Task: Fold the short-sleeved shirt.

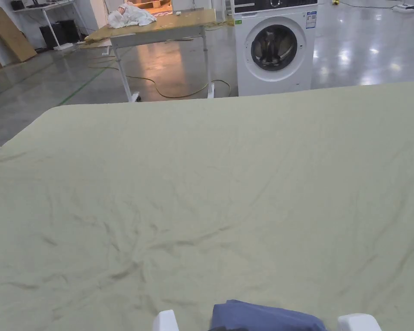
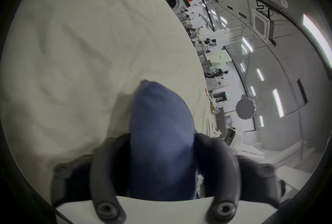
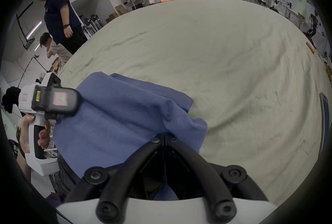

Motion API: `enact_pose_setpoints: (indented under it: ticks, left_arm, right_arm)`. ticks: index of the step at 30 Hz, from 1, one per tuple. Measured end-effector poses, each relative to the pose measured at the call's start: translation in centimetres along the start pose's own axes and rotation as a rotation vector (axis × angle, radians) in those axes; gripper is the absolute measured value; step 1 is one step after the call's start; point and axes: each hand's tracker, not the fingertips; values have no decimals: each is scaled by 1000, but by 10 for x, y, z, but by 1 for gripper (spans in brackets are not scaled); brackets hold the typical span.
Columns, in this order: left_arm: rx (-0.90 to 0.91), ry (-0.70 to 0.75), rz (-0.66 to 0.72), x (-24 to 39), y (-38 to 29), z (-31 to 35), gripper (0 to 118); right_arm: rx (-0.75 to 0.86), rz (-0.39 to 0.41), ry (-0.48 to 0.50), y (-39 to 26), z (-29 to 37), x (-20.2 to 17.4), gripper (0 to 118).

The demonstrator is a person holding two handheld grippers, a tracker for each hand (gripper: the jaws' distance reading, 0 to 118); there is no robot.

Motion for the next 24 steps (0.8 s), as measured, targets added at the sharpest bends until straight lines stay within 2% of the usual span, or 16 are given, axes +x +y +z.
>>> enact_pose_setpoints:
  ticks: [2,6,7,9,11,13,15,18,20,22,23,24]
  left_arm:
    - [29,85,-39,2,0,-2,39]
    - [24,76,-63,7,0,7,32]
    - [73,89,-96,13,1,14,32]
    - [93,55,-109,18,9,41,31]
    - [207,79,-111,16,28,93,31]
    - [297,183,-137,8,53,158,31]
    - [383,334,-155,-5,78,220,31]
    - [395,484,-48,-37,117,297,31]
    - [392,583,-39,-52,132,319,32]
    - [368,594,33,-73,143,326,33]
    - [354,596,45,-81,145,322,35]
    - [322,611,55,-97,153,320,44]
  right_arm:
    - [5,9,-16,-1,0,-3,0]
    - [17,29,-28,-2,5,-7,0]
    - [25,41,-22,0,14,-9,0]
    - [155,19,44,3,44,-12,0]
    - [248,-50,100,7,73,-8,0]
    - [274,-97,127,7,91,3,0]
    - [291,-140,105,6,102,12,0]
    - [287,-194,98,-5,102,25,0]
    - [289,-213,89,-12,99,29,0]
    - [267,-240,89,-11,95,29,0]
    - [268,-243,87,-12,95,28,0]
    - [273,-244,86,-12,96,27,0]
